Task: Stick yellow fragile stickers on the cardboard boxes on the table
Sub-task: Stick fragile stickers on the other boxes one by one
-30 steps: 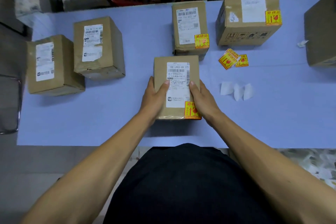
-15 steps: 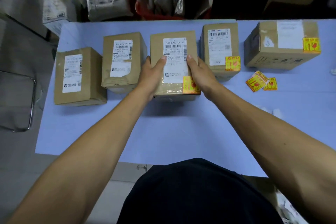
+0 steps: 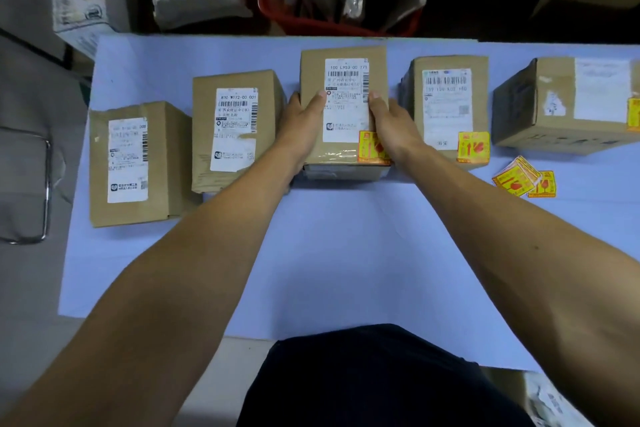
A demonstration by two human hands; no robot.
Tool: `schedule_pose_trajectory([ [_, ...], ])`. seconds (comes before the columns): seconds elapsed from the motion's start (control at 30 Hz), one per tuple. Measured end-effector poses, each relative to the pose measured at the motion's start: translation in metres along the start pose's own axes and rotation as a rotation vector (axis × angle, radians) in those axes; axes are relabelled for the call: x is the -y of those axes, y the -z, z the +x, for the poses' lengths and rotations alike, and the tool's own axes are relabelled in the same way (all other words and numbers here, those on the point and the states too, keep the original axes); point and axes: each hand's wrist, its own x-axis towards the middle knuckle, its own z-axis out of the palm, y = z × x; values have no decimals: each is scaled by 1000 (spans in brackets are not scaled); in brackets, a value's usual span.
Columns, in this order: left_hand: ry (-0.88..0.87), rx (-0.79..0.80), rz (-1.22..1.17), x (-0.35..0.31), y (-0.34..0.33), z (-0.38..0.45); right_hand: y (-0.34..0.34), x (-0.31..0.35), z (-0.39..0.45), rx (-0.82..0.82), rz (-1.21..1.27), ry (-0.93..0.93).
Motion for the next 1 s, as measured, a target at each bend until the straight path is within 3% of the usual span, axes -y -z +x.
schedule_pose_trajectory([
  [0.3,-119,-81,159,9,-2,-2,-8,-12,-1,-83,-110,74],
  [0.47,-32,-58,234,0,-1,-6,-2,0,-9,-74,-285,50],
  [0.57,-30,-56,233,-18,3,-13,4,14,-19,-126,-440,178],
  [0.73,-467,-132,705,-41,40,-38,3,39,-36,-200,-700,445],
  [0.9,-486,-265,1087,-19,113,-49,-42,67,-54,-139,-843,633],
  [1.0,-480,-246,1222,6,150,-51,-79,74,-61,-82,-884,695],
])
